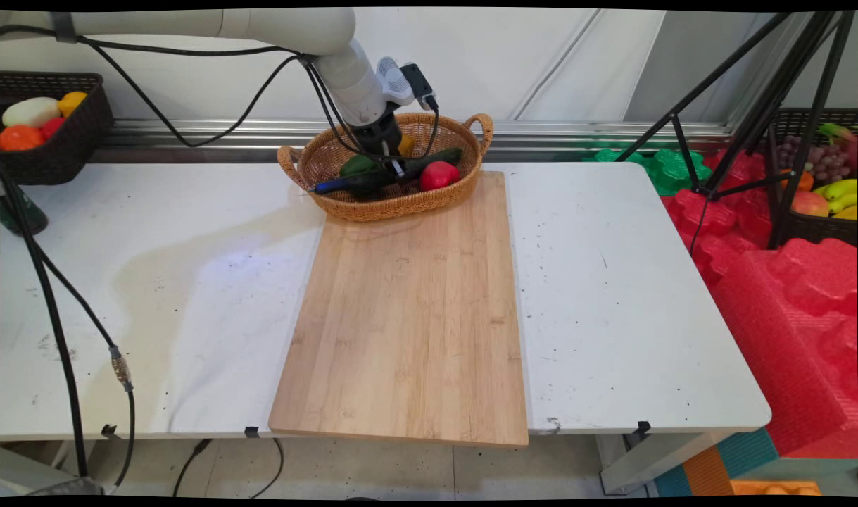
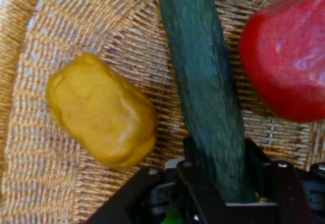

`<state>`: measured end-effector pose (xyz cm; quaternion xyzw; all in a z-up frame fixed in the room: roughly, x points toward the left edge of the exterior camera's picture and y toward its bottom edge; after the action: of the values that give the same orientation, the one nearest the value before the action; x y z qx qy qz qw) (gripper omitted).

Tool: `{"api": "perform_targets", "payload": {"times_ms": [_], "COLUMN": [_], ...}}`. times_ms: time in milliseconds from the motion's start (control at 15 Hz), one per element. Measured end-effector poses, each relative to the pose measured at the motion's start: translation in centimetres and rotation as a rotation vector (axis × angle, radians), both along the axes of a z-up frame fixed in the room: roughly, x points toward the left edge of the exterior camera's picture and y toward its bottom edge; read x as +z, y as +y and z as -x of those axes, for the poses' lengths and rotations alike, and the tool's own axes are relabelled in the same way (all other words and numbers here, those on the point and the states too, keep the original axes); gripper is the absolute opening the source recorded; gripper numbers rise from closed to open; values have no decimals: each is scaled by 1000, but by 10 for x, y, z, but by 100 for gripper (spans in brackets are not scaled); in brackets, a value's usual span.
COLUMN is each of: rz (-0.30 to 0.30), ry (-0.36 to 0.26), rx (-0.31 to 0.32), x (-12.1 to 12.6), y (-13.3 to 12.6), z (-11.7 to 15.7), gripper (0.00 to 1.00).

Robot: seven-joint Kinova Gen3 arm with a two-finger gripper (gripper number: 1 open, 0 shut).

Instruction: Place the picked object on the cutting board

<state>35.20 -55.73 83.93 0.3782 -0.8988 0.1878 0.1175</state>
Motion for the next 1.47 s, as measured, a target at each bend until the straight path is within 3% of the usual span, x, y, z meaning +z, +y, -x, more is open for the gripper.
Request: {"api": "perform_targets", "payload": {"times_ms": [267, 733, 933, 1200, 1467], "rz": [49, 188, 231, 244, 221], "ry": [-9, 33, 65, 113, 148], "rx": [31, 93, 103, 87, 50], "x": [14, 74, 99, 116, 122], "y": [12, 50, 78, 120, 165], "z": [-2, 1, 5, 11, 19], "gripper": [0, 0, 0, 0, 0]}}
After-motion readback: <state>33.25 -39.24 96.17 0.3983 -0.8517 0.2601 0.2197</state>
